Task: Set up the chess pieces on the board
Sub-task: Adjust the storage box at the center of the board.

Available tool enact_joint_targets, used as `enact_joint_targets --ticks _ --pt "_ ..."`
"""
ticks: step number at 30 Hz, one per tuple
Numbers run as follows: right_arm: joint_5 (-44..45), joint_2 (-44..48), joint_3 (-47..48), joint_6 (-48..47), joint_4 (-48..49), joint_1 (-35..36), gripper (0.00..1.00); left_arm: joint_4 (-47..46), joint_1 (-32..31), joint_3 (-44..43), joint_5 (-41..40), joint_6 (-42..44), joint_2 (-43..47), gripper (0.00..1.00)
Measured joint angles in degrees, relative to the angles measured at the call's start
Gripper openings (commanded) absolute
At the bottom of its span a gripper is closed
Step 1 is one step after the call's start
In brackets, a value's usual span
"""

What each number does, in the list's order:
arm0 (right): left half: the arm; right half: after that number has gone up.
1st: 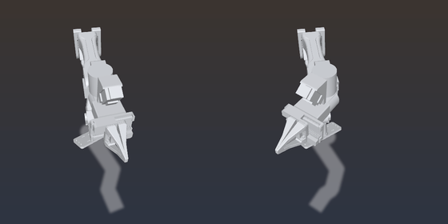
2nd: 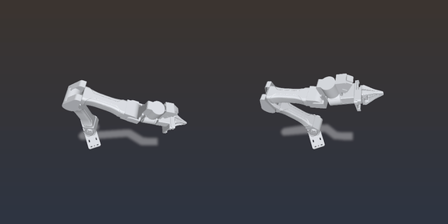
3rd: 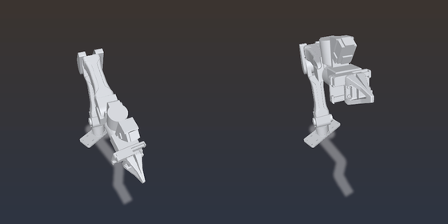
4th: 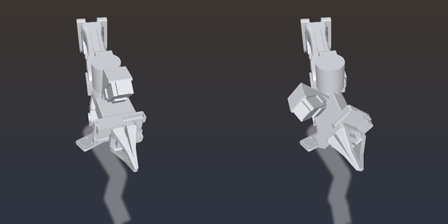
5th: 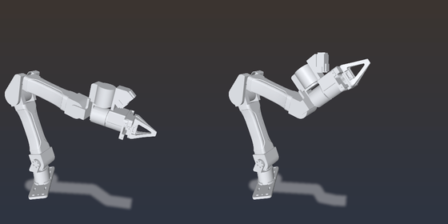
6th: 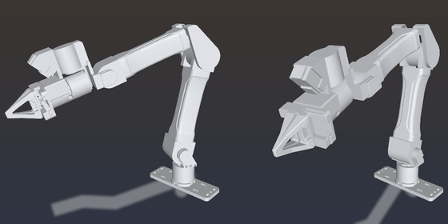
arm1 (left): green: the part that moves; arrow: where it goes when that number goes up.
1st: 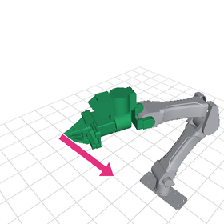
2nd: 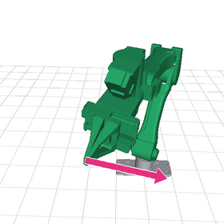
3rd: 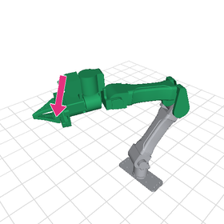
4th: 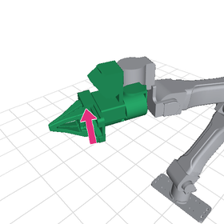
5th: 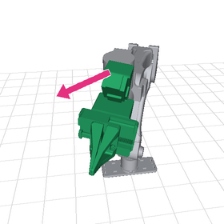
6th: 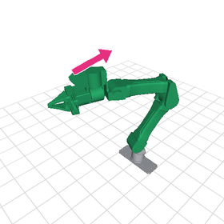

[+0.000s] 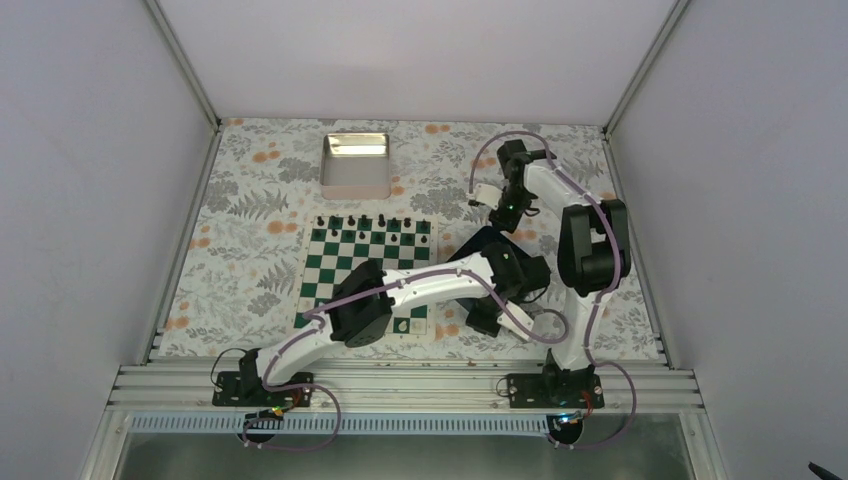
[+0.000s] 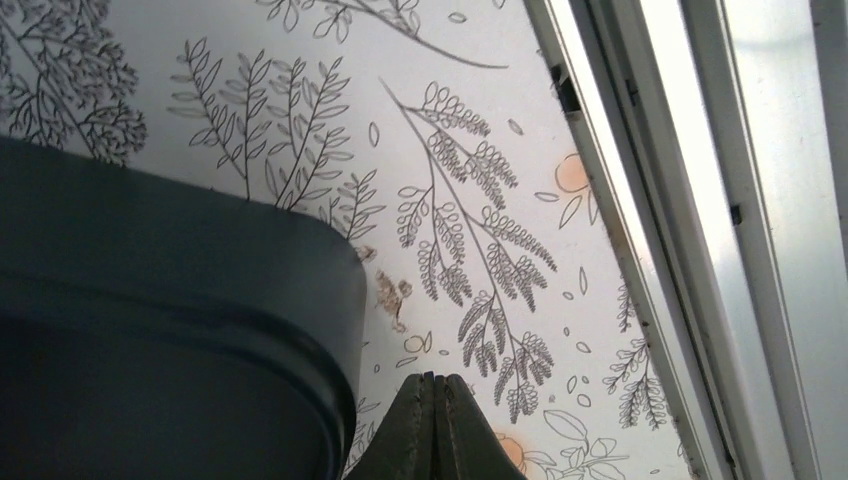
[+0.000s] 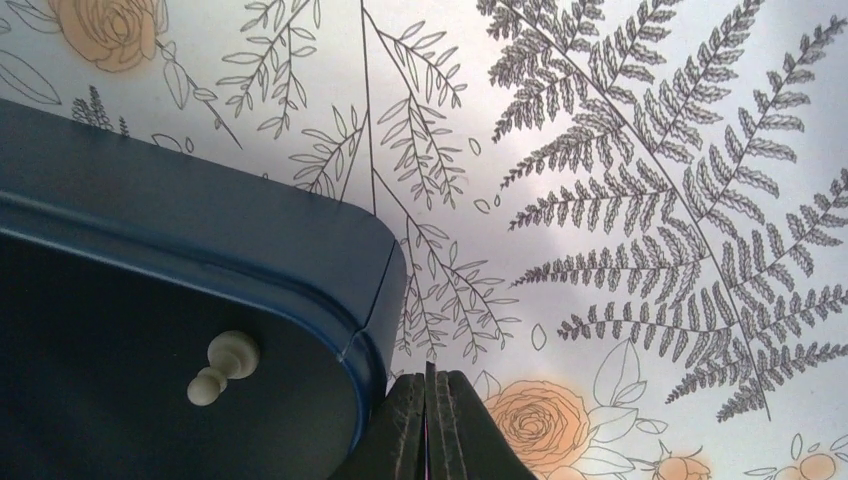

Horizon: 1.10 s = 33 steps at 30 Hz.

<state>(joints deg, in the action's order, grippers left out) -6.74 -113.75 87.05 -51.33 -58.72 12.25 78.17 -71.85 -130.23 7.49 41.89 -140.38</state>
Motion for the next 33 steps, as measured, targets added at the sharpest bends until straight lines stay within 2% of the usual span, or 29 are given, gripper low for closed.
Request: enact_joint_targets --ticks 13,25,33 --pt "0.0 -2.2 2.6 0.5 -2.4 3.1 0.04 1.9 -1.1 -9.0 0.3 1.8 -4.6 0.02" --pt "-0.3 -2.1 0.4 0.5 -2.8 4.3 0.04 2.3 -1.1 -13.8 0.7 3.0 -7.8 0.02" --pt "-0.9 -1.1 -0.5 0.4 -2.8 5.4 0.04 1.8 -1.2 -13.9 0.8 3.4 -7.8 0.02"
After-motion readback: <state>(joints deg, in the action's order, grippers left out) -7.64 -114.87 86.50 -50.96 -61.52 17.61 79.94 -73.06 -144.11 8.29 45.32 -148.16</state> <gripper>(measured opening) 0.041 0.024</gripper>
